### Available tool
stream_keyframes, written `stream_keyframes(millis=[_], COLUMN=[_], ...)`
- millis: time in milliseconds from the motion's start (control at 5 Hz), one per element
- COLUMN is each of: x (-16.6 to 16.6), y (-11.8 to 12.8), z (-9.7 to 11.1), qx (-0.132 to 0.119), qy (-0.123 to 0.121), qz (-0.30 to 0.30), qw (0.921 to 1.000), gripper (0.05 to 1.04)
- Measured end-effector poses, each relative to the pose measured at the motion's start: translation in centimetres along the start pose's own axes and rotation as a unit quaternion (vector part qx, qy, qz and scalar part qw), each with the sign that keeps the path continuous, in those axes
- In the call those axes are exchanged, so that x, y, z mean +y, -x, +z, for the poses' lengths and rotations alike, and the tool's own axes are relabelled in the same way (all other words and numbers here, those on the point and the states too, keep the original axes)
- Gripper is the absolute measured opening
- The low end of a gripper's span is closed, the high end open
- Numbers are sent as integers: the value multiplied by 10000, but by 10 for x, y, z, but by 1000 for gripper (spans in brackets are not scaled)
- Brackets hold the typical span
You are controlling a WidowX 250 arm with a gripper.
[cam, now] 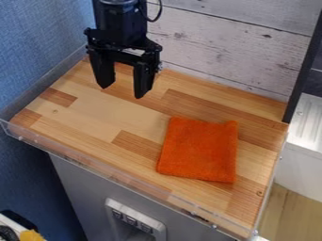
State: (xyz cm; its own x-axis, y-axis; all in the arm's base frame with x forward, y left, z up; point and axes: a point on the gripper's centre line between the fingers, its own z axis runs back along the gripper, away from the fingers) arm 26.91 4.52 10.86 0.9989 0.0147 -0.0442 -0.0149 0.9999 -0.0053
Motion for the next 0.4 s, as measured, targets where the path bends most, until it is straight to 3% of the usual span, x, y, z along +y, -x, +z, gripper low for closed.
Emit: stream_keyframes(millis=[400], x=[-30], y=[-7], z=[-11], qx=[70], qy=[-10], qz=[435], qw=[9990], gripper=[999])
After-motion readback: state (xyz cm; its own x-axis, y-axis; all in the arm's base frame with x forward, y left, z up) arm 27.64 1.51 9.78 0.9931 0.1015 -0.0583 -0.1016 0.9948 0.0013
